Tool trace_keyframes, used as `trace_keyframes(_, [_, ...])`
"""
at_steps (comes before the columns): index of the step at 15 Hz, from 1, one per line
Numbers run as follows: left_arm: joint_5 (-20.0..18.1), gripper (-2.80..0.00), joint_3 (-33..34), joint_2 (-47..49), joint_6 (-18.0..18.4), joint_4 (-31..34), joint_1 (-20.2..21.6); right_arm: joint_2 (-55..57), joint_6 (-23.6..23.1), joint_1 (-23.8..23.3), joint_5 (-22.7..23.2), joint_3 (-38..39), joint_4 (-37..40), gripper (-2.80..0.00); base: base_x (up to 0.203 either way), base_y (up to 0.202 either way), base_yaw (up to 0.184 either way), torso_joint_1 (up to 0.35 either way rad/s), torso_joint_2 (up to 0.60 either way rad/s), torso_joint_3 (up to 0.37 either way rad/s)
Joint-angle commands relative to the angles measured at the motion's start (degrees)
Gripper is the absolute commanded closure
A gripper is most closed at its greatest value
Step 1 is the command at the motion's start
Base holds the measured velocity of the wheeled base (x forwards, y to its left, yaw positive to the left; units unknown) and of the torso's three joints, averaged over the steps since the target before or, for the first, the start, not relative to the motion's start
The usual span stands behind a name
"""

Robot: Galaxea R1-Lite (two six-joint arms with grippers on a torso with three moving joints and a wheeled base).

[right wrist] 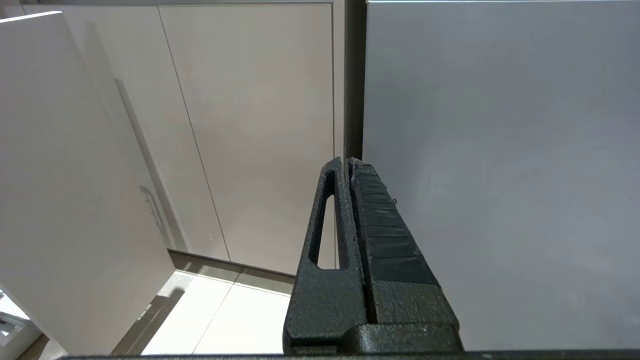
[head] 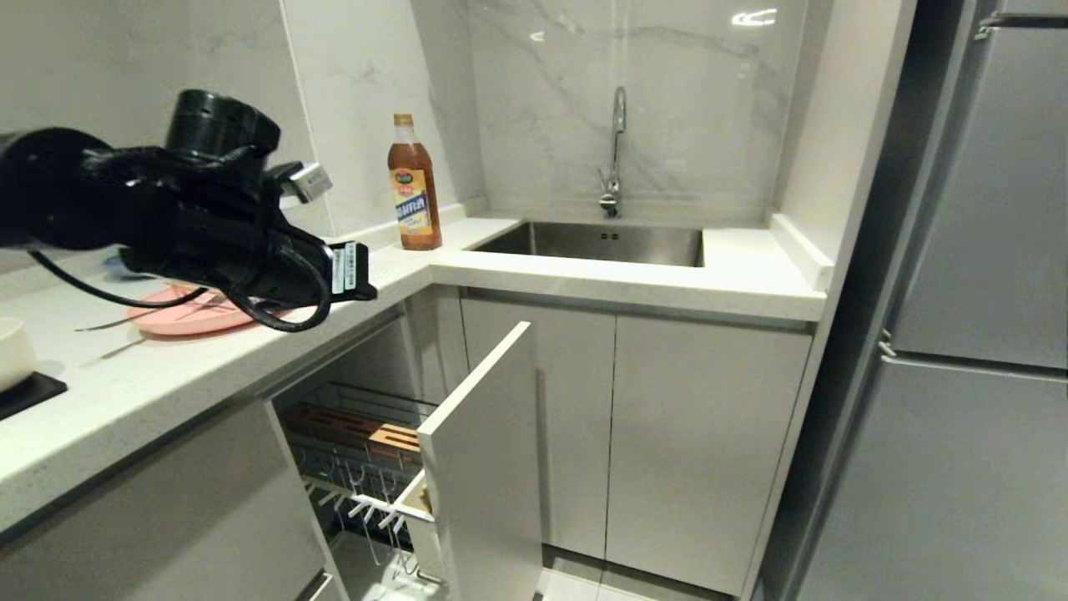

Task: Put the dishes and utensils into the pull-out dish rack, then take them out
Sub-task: Open the cupboard

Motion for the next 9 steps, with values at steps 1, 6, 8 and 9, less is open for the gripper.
trace_keyframes(1, [-2.01, 0.0, -0.4, 5.33, -0.44, 0.38, 0.93, 0.0, 0.01, 0.04, 0.0, 0.16, -0.02, 0.0, 0.0, 0.0, 0.0, 0.0, 0.0, 0.0])
trace_keyframes(6, [-8.72, 0.0, -0.55, 11.03, -1.22, 5.83, 1.56, 0.0, 0.01, 0.05, 0.0, 0.17, 0.0, 0.0, 0.0, 0.0, 0.0, 0.0, 0.0, 0.0])
trace_keyframes(8, [-9.79, 0.0, -0.53, 12.66, -1.22, 5.83, 1.51, 0.0, 0.04, 0.06, 0.0, 0.12, 0.02, 0.0, 0.0, 0.0, 0.0, 0.0, 0.0, 0.0])
trace_keyframes(9, [-10.06, 0.0, -0.82, 13.57, -1.22, 5.74, 1.35, 0.0, 0.02, 0.01, 0.0, 0.15, 0.01, 0.0, 0.0, 0.0, 0.0, 0.0, 0.0, 0.0])
